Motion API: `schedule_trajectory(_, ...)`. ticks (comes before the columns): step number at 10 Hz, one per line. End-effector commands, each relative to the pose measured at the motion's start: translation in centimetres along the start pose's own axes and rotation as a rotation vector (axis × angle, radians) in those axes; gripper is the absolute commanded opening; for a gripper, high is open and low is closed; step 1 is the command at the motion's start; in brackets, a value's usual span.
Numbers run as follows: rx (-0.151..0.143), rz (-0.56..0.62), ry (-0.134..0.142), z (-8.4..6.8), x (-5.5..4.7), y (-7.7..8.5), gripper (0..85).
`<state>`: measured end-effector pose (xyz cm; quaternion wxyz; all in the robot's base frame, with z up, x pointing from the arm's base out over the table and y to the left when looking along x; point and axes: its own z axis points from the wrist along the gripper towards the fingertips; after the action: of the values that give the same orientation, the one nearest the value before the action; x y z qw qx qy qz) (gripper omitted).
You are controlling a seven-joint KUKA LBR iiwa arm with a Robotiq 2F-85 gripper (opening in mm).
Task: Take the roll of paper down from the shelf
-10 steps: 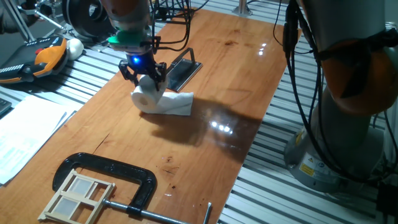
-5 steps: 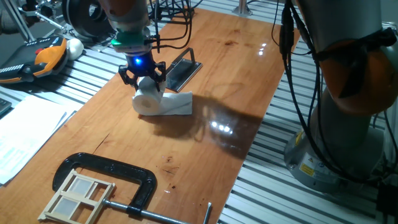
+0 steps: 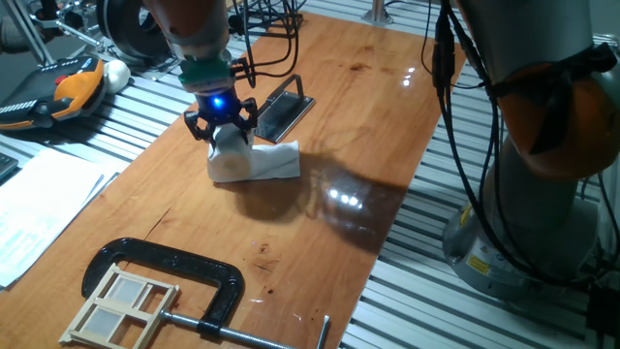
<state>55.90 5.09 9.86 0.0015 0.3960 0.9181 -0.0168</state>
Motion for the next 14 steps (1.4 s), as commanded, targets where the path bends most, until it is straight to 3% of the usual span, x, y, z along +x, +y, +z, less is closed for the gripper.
schedule_trajectory(1, -0.005, -0.238, -0.008, 0.12, -0.02, 0.01, 51.0)
schedule_trajectory(9, -0.009, -0.223, -0.019, 0.17, 0.01, 0.01, 51.0)
schedule_trajectory(10, -0.012, -0.221, -0.019, 0.20, 0.05, -0.02, 68.0)
schedule_trajectory(13, -0.013, -0.241, -0.001, 0.20, 0.12, -0.04, 68.0)
schedule_trajectory(14, -0.012, -0.249, -0.008, 0.16, 0.15, -0.04, 68.0)
